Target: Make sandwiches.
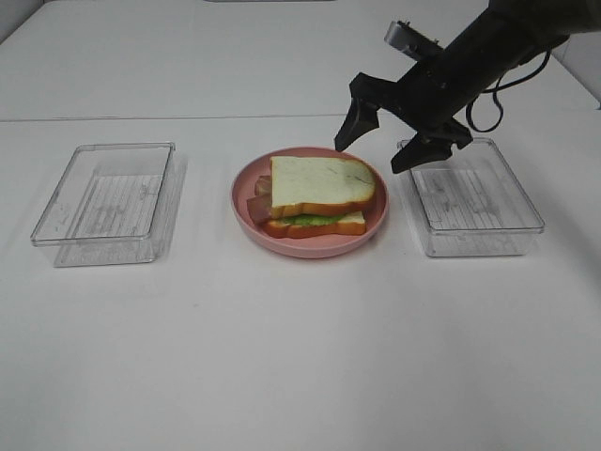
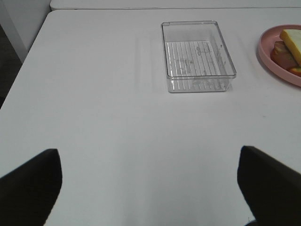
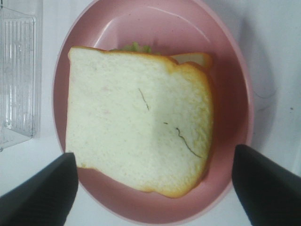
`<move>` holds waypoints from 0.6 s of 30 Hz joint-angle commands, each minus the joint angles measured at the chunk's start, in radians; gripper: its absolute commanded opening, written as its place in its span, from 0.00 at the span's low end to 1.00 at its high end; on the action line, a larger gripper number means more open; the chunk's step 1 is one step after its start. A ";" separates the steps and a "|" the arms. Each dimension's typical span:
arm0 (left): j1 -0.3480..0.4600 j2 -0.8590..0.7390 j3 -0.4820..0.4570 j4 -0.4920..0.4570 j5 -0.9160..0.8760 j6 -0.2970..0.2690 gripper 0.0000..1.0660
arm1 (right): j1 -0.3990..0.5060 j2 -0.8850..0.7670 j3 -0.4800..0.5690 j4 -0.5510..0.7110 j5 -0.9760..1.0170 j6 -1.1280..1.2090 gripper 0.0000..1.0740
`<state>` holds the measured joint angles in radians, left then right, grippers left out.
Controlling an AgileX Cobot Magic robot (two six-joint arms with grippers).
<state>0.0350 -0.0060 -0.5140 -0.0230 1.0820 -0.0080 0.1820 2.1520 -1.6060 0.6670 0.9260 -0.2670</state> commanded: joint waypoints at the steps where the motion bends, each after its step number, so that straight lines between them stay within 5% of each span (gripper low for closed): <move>1: 0.004 -0.017 0.000 -0.006 -0.006 0.000 0.90 | -0.001 -0.038 -0.004 -0.058 0.005 0.021 0.78; 9: 0.004 -0.017 0.000 -0.006 -0.006 0.000 0.90 | -0.001 -0.129 -0.004 -0.290 0.011 0.186 0.78; 14: 0.004 -0.017 0.000 -0.006 -0.006 0.000 0.90 | -0.004 -0.194 -0.004 -0.618 0.088 0.363 0.78; 18: 0.004 -0.017 0.000 -0.006 -0.006 0.000 0.90 | -0.020 -0.197 -0.004 -0.696 0.136 0.382 0.78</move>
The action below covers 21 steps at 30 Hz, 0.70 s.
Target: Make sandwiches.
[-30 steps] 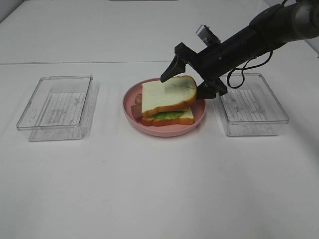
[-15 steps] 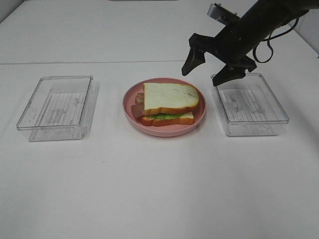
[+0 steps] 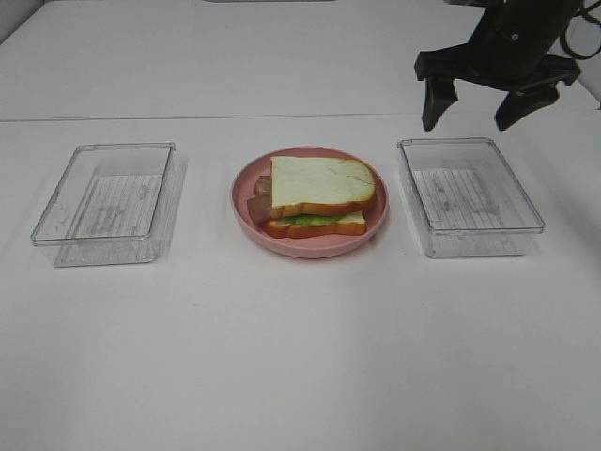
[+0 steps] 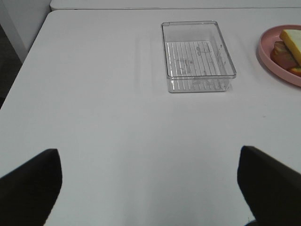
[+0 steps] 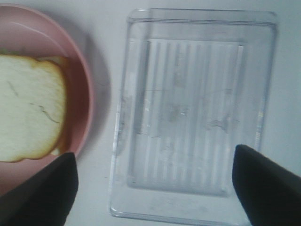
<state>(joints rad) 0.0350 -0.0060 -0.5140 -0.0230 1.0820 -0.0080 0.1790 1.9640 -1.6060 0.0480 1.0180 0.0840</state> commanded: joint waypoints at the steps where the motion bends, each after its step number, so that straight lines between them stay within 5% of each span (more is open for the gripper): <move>1: 0.004 -0.017 0.000 -0.006 -0.006 0.000 0.90 | -0.028 -0.008 -0.004 -0.075 0.060 0.031 0.78; 15: 0.004 -0.017 0.000 -0.006 -0.006 0.000 0.90 | -0.080 -0.008 -0.002 -0.096 0.277 0.046 0.77; 21: 0.004 -0.017 0.000 -0.006 -0.006 0.000 0.90 | -0.079 -0.088 0.116 -0.083 0.302 0.056 0.77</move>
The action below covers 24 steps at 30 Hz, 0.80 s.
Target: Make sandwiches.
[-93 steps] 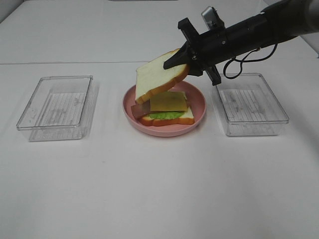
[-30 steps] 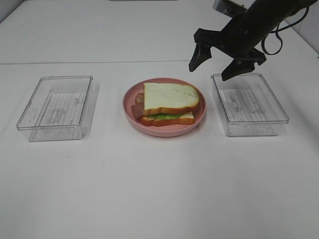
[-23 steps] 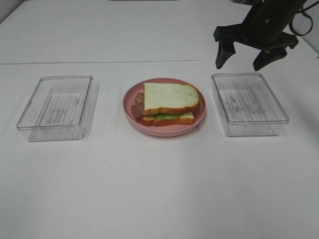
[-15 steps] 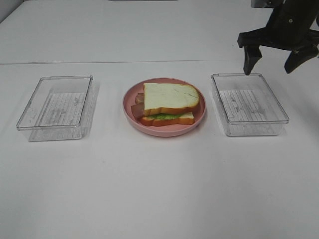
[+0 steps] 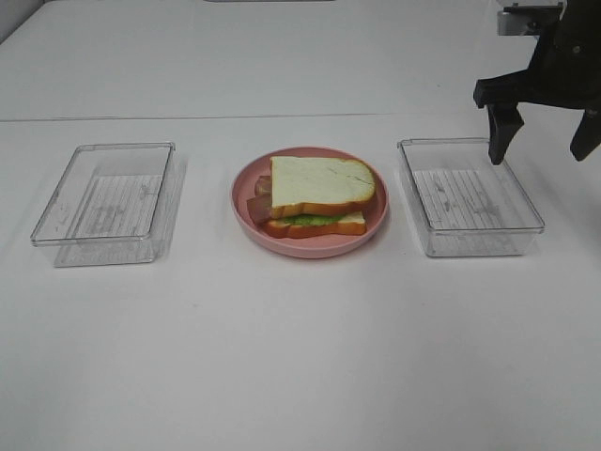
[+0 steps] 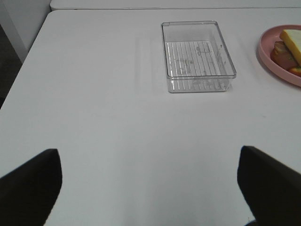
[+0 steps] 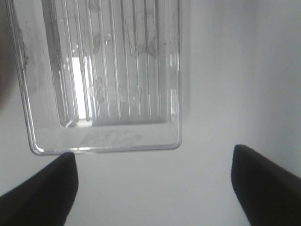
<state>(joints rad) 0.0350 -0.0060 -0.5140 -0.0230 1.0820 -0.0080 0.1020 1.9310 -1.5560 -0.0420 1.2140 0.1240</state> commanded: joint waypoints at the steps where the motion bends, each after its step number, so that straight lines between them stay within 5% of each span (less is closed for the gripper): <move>1: 0.004 -0.017 0.000 -0.006 -0.006 0.000 0.90 | -0.002 -0.110 0.135 0.007 0.088 0.024 0.77; 12: 0.004 -0.017 0.000 -0.006 -0.006 0.000 0.90 | -0.002 -0.622 0.618 0.007 -0.105 0.069 0.75; 24: 0.004 -0.017 0.000 -0.006 -0.006 0.000 0.90 | -0.002 -1.152 0.866 -0.009 -0.131 0.065 0.75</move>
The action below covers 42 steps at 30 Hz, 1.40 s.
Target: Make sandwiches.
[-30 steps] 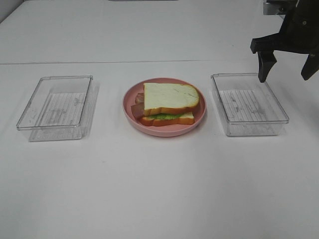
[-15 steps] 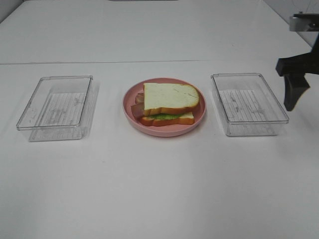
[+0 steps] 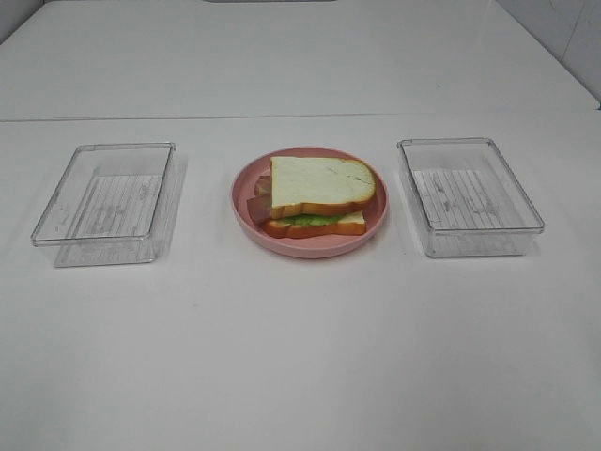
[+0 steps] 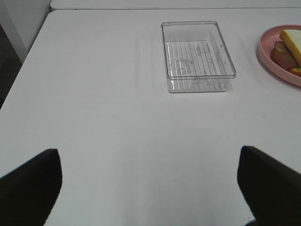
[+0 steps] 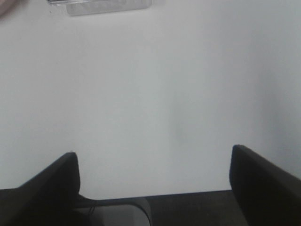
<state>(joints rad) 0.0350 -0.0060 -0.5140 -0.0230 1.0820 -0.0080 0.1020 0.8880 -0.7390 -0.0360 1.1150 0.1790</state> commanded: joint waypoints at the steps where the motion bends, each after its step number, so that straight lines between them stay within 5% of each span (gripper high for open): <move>1: 0.004 -0.017 0.000 -0.006 -0.006 0.000 0.90 | -0.002 -0.191 0.091 -0.020 -0.048 0.010 0.75; 11: 0.004 -0.017 0.000 -0.006 -0.006 0.000 0.90 | -0.002 -0.563 0.262 -0.056 -0.072 -0.053 0.74; 22: 0.004 -0.017 0.000 -0.006 -0.006 0.000 0.90 | -0.002 -0.879 0.258 -0.058 -0.073 -0.078 0.74; 42: 0.004 -0.018 0.000 -0.008 -0.006 0.000 0.90 | -0.002 -0.925 0.286 -0.015 -0.014 -0.097 0.74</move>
<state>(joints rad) 0.0350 -0.0060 -0.5140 -0.0230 1.0820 -0.0080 0.1020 -0.0040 -0.4560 -0.0620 1.1040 0.1050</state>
